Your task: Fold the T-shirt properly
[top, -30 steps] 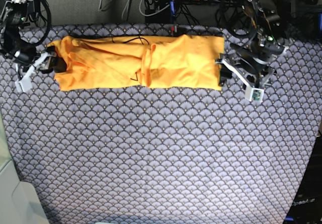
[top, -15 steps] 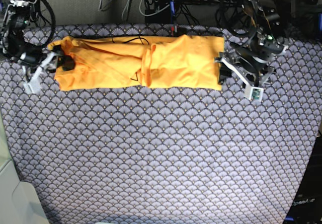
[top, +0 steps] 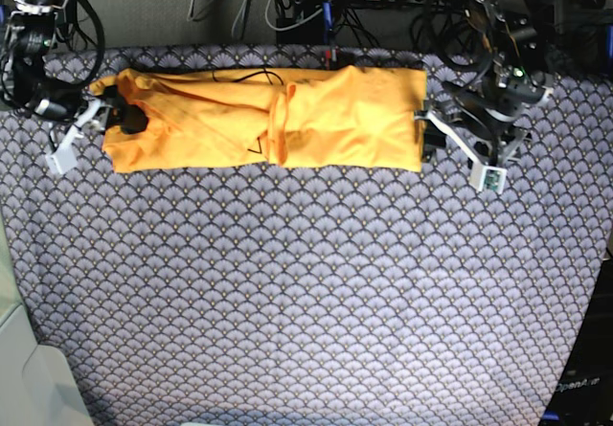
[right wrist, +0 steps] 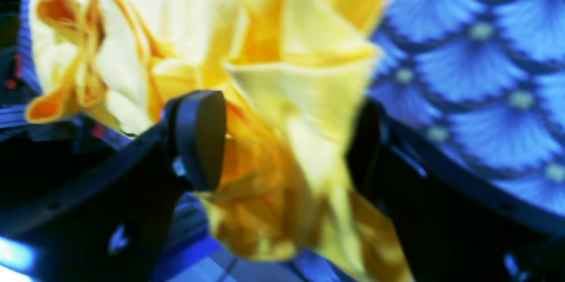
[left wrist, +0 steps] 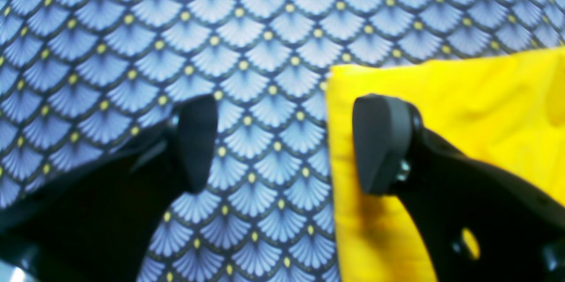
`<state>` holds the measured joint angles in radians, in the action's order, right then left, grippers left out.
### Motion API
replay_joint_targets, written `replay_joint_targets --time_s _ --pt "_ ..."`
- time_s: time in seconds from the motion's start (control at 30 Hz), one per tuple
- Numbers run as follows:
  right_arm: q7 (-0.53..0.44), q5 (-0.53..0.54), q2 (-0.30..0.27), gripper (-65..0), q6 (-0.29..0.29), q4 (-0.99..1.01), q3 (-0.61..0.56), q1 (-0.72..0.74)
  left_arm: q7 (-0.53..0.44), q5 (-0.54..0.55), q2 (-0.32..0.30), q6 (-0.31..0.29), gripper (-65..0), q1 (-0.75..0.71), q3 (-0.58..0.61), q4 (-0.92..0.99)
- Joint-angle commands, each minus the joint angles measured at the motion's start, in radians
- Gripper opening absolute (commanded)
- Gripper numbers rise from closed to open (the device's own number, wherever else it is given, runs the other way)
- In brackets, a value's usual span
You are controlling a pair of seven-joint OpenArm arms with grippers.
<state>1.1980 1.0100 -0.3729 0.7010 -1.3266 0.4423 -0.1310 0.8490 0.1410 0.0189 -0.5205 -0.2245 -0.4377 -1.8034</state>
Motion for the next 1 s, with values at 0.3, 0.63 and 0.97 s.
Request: replay_joint_targets --time_s 0.3,0.63,0.97 --pt "-0.004 0.203 -0.081 -22.3 -0.003 -0.012 -0.001 -0.034 -0.02 0.015 0.002 -0.003 -18.6 0.007 -0.002 -0.016" --pt "0.047 0.231 -0.076 -22.3 -0.003 -0.014 -0.043 -0.037 -0.02 0.015 0.003 -0.002 -18.7 0.009 -0.002 -0.016" --pt "0.061 0.29 -0.065 -22.3 -0.003 -0.192 -0.043 -0.077 -0.02 0.015 0.003 -0.002 -18.7 0.007 -0.002 -0.016"
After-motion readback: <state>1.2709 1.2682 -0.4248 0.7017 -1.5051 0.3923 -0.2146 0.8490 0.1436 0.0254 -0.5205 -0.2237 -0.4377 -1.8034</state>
